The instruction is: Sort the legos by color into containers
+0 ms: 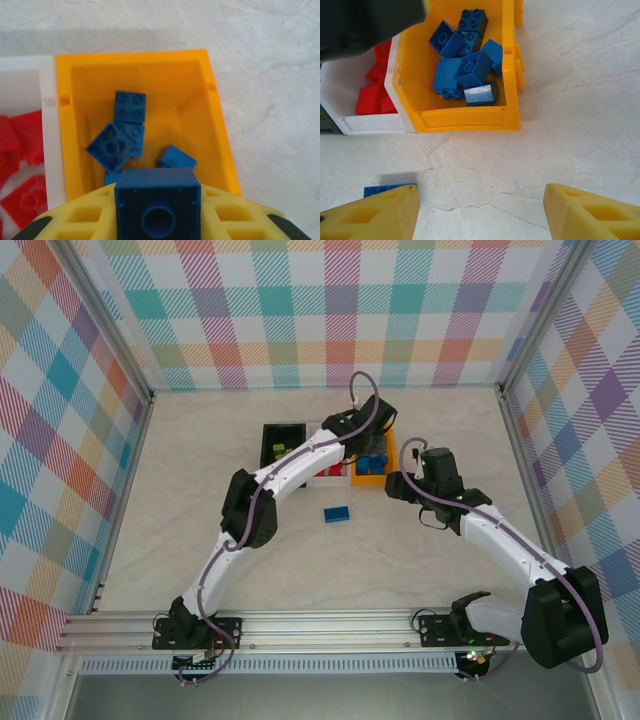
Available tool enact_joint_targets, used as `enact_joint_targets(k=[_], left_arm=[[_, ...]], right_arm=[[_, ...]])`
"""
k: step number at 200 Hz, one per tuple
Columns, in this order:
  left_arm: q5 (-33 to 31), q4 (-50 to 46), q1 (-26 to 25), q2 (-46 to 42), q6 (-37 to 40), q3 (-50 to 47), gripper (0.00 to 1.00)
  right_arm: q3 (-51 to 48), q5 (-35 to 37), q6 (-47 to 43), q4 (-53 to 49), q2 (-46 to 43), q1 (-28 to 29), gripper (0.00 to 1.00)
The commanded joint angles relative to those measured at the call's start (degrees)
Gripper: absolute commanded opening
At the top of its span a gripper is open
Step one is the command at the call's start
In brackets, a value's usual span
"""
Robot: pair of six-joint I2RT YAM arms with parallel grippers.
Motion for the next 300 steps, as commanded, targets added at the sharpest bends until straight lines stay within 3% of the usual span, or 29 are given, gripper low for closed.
enact_joint_targets(k=[1, 34, 62, 83, 105, 134, 166, 187, 224, 243, 280, 300], left_arm=[[-0.4, -5.5, 0.3, 3.9, 1.6, 6.8, 0.39], [2.5, -3.8, 0.7, 5.3, -0.4, 9.9, 0.65], [2.6, -2.8, 0.6, -0.2, -0.9, 7.9, 0.76], [3.5, 3.1, 0.6, -10.1, -1.2, -3.5, 0.86], [4.2, 12.0, 0.5, -23.6, -2.6, -22.8, 1.00], [2.9, 19.5, 0.3, -40.7, -5.1, -47.1, 1.00], [0.0, 19.7, 0.1, -57.1, -7.8, -67.5, 1.00], [-1.9, 17.7, 0.1, -66.3, -9.1, -76.6, 1.00], [-4.1, 14.0, 0.2, -75.8, -11.6, -86.3, 1.00], [-4.8, 12.9, 0.2, -78.0, -12.5, -88.5, 1.00], [-6.5, 11.7, 0.2, -80.5, -12.6, -90.0, 1.00], [-7.7, 10.9, 0.3, -80.8, -12.4, -90.0, 1.00]], right_arm=[[-0.7, -1.1, 0.2, 1.2, -1.4, -0.3, 0.68], [-1.9, -5.2, -0.8, 3.2, -1.5, -0.2, 0.69], [-3.0, -8.7, -0.8, 4.9, -2.0, 0.4, 0.69], [-2.8, -8.8, -0.6, 5.0, -0.8, 3.0, 0.69], [-2.2, -8.4, -0.2, 5.6, 2.0, 7.5, 0.70], [-0.8, -6.5, 0.8, 7.8, 8.1, 13.8, 0.71], [2.5, -4.4, 1.4, 9.5, 16.5, 18.3, 0.75], [5.7, -1.5, 1.3, 8.7, 21.5, 20.7, 0.87], [10.5, 6.0, 1.0, 6.3, 28.0, 24.3, 0.91], [12.4, 7.9, 1.3, 4.7, 31.1, 25.0, 1.00], [15.3, 10.4, 1.4, 2.3, 35.3, 27.0, 1.00], [16.9, 11.9, 1.2, 0.5, 37.5, 27.8, 0.95]])
